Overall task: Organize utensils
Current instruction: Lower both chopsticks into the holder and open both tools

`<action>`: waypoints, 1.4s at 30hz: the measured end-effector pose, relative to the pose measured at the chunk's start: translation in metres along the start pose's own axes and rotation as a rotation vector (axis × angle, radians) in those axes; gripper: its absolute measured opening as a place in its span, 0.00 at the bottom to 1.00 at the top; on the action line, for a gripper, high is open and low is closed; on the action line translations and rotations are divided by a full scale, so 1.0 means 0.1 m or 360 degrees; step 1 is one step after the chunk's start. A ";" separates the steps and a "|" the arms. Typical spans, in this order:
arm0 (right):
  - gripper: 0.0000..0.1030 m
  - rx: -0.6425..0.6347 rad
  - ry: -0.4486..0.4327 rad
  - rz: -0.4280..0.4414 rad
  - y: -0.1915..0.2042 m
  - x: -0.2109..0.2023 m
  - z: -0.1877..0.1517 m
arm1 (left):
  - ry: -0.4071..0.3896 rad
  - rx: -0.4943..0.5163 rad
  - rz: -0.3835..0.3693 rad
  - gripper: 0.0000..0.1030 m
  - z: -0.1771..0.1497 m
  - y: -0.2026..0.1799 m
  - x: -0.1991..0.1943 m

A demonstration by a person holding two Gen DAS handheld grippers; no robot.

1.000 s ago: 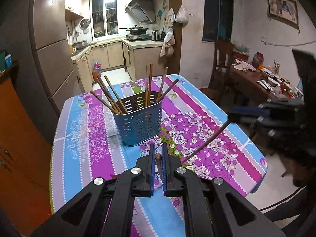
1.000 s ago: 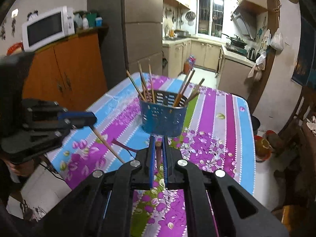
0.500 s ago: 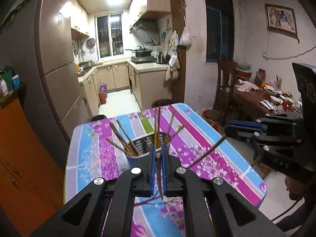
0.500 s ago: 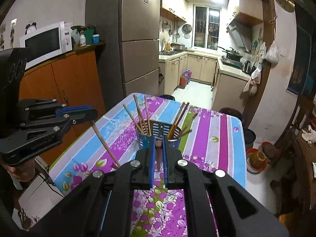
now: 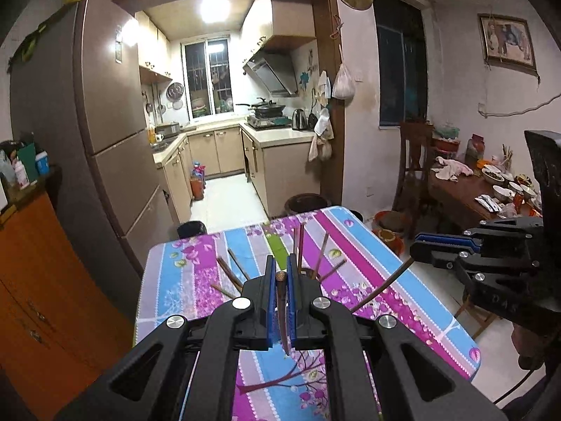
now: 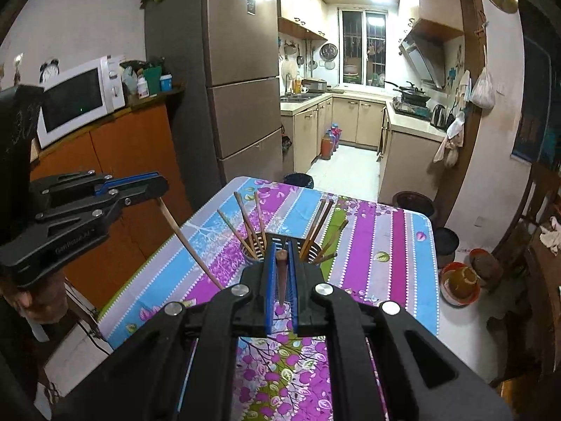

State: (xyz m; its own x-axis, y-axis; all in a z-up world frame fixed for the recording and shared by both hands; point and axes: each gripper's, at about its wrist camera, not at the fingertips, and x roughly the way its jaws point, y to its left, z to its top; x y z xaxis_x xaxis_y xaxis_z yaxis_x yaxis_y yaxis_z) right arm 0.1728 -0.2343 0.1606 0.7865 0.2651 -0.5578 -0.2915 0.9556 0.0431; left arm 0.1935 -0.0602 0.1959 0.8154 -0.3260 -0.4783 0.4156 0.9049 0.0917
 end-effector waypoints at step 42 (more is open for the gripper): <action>0.05 0.0179 0.0251 -0.0045 -0.31 1.28 0.76 | 0.0300 -0.0245 0.0036 0.07 0.44 0.58 1.53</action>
State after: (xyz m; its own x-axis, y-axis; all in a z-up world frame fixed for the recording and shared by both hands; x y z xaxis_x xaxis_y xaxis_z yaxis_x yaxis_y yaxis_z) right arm 0.3240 -0.2204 0.1509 0.6958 0.2229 -0.6828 -0.2007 0.9731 0.1131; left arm 0.3599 -0.0697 0.1666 0.7282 -0.2614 -0.6335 0.3198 0.9472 -0.0232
